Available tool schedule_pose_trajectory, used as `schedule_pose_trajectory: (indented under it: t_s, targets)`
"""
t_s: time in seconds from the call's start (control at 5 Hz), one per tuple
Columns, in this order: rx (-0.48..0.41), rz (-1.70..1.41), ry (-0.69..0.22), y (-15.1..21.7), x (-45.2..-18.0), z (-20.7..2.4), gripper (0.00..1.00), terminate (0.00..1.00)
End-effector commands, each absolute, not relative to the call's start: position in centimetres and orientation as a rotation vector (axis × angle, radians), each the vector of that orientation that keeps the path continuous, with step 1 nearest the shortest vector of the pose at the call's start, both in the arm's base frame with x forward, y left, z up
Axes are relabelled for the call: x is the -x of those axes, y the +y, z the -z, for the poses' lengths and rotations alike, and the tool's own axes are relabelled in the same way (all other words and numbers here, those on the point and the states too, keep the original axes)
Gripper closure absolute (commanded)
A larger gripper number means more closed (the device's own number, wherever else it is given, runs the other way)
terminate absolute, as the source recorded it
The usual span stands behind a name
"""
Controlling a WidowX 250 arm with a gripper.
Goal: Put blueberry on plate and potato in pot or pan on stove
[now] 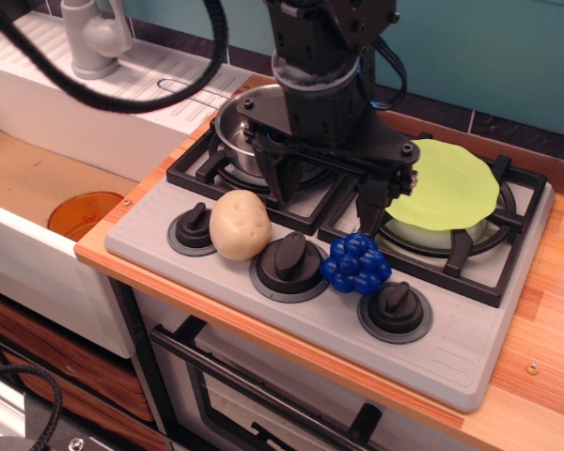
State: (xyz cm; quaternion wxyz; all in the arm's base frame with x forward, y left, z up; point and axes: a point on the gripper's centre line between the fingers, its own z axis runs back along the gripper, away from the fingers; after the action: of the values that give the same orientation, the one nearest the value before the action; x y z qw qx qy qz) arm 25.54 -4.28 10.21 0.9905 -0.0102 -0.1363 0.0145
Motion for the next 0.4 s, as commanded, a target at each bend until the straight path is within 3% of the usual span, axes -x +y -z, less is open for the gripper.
schedule_pose_trajectory:
  t_s: [0.0, 0.2]
  targets:
    - [0.02, -0.029, -0.273, -4.3, -25.5, -10.2, 0.0, 0.0]
    - [0.026, -0.032, -0.292, -4.5, -25.8, -9.1, 0.0, 0.0]
